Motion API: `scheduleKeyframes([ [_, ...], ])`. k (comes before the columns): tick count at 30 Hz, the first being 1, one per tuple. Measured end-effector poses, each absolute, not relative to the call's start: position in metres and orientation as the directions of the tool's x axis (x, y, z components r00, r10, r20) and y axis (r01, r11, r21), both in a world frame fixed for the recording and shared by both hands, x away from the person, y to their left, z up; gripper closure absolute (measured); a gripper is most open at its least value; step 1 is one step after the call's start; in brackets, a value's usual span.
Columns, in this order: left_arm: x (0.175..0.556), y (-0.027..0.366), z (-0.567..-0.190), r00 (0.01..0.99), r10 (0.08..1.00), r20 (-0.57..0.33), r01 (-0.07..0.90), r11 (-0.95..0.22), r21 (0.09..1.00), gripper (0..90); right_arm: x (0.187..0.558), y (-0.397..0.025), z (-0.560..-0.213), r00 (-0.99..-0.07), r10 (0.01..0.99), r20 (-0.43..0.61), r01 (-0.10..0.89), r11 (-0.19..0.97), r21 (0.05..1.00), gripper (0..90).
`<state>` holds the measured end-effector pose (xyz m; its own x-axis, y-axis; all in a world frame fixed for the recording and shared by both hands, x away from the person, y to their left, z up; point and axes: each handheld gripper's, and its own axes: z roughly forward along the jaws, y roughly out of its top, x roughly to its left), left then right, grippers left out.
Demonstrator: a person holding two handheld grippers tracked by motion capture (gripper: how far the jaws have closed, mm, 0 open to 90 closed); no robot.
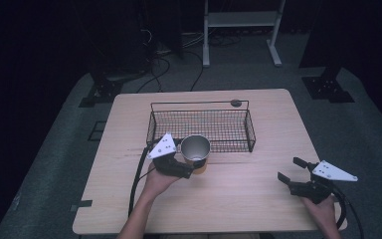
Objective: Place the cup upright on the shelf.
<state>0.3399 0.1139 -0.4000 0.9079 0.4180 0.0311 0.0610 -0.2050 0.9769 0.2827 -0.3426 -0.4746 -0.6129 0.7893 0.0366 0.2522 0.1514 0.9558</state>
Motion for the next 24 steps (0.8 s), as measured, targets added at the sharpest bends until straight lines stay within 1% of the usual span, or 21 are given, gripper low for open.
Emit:
scheduleKeyframes([
  [9,0.354,0.112,-0.379,0.912,0.408,0.047,0.043,-0.208,0.977,12.9,0.283,-0.342,-0.475,-0.616,0.787,0.035,0.252,0.155,0.955,12.9],
  [24,0.373,0.109,-0.359,0.916,0.398,0.049,0.031,-0.193,0.981,12.9,0.283,-0.342,-0.475,-0.616,0.787,0.034,0.252,0.156,0.955,12.9],
])
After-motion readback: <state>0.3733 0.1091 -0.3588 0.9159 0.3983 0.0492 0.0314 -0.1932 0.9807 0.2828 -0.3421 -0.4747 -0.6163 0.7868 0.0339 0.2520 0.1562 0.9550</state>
